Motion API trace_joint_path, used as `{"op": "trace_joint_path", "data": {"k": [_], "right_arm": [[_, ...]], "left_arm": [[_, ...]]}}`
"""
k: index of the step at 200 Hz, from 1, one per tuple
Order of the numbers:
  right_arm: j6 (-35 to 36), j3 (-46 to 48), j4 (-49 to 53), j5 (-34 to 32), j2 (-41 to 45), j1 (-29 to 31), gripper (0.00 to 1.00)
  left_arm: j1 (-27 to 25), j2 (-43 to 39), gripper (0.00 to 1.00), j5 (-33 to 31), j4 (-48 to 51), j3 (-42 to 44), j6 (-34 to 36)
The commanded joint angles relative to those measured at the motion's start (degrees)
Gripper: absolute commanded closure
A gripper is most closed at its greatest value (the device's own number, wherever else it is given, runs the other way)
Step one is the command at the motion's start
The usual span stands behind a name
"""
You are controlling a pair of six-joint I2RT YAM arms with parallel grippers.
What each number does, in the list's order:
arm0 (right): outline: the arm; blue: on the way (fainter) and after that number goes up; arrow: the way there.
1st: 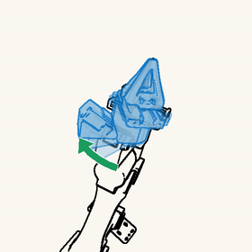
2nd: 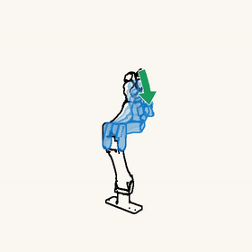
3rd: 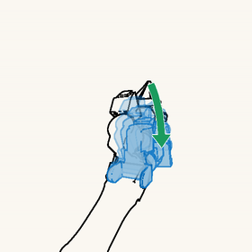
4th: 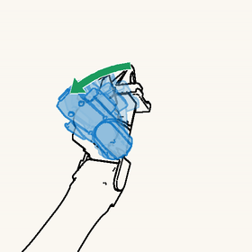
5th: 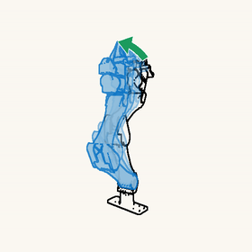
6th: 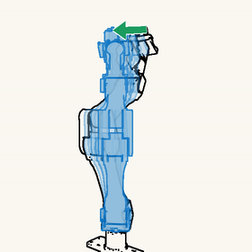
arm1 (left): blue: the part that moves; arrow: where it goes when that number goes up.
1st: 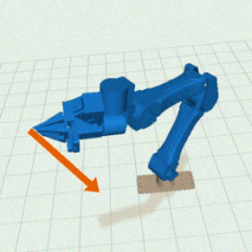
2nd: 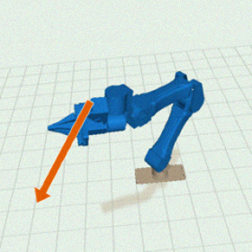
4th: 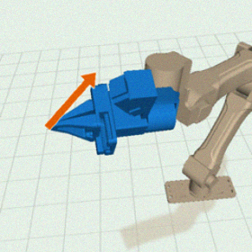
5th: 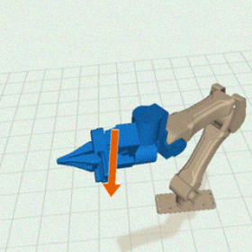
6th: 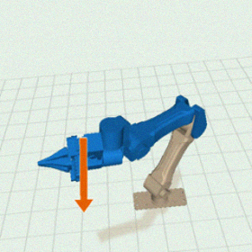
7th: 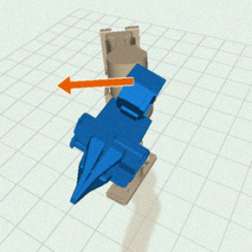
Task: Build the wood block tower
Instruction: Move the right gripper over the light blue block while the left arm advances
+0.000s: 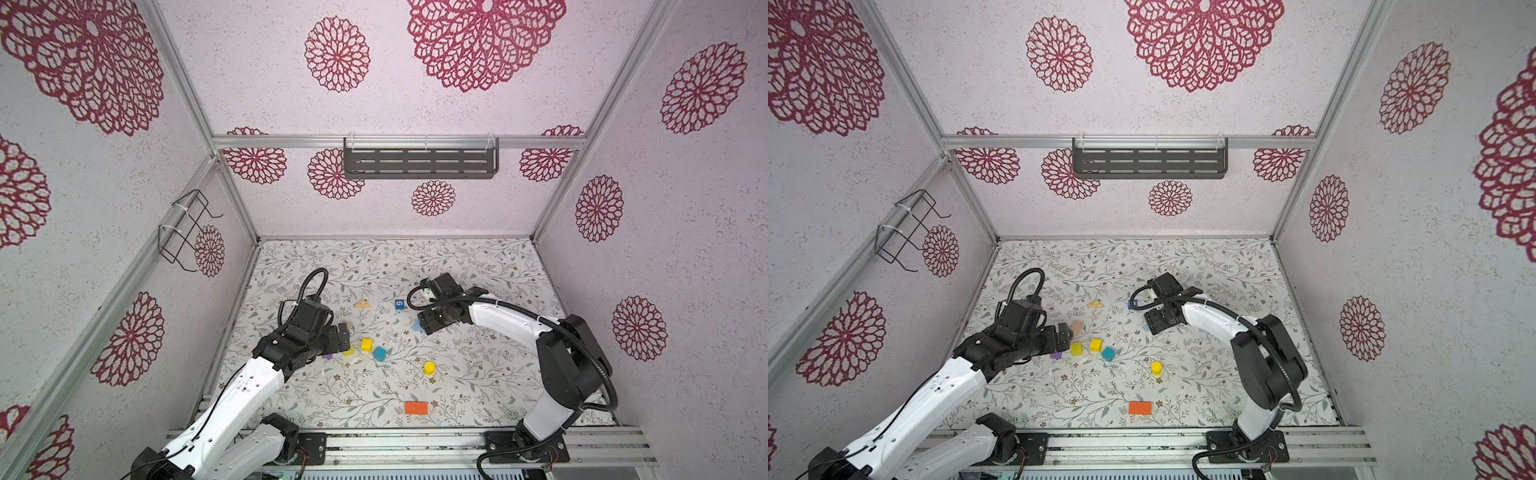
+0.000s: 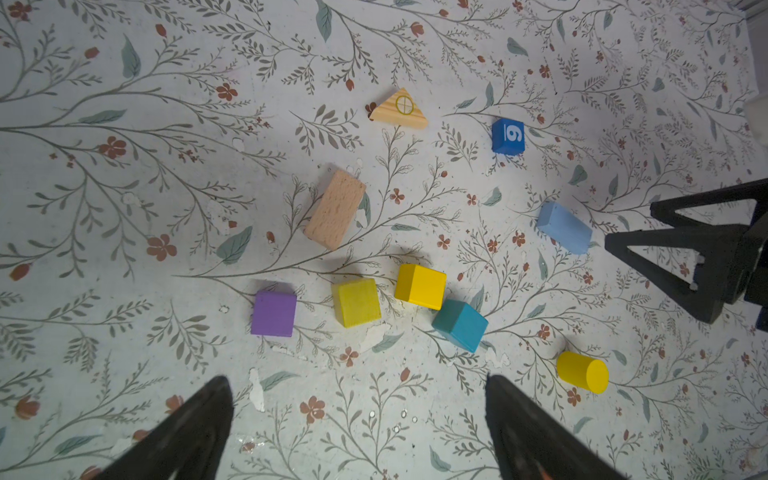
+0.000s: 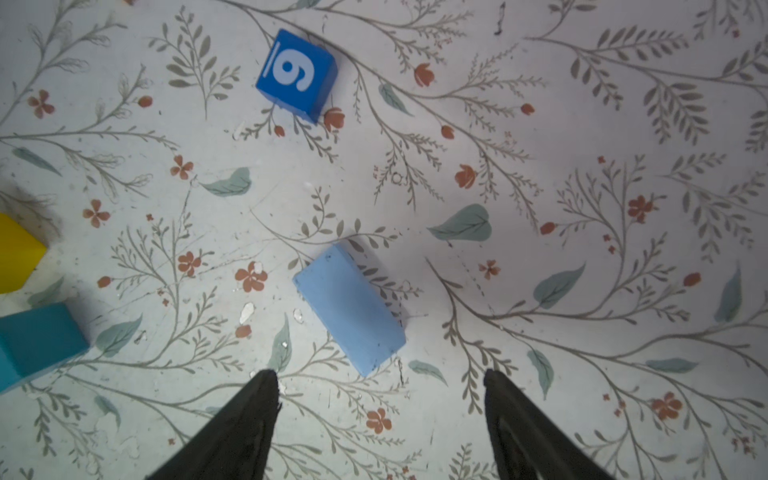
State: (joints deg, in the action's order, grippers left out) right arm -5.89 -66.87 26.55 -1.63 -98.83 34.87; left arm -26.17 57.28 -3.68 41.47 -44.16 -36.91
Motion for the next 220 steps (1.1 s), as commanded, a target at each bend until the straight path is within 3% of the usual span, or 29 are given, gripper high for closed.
{"op": "trace_joint_path", "data": {"k": [1,133,220], "right_arm": [[1.3,-2.3,0.4,0.2,-2.2,0.2,0.21],[5.1,-5.9,4.7,0.0,-7.8,1.3,0.32],[4.6,-5.7,4.8,2.3,-8.5,1.4,0.40]], "left_arm": [[-0.5,2.4,0.03,-0.6,-4.2,-0.4,-0.6],[-0.5,12.1,0.03,0.5,-6.5,-8.2,-0.6],[-0.6,11.0,0.03,-1.0,-5.5,-9.2,-0.8]]}}
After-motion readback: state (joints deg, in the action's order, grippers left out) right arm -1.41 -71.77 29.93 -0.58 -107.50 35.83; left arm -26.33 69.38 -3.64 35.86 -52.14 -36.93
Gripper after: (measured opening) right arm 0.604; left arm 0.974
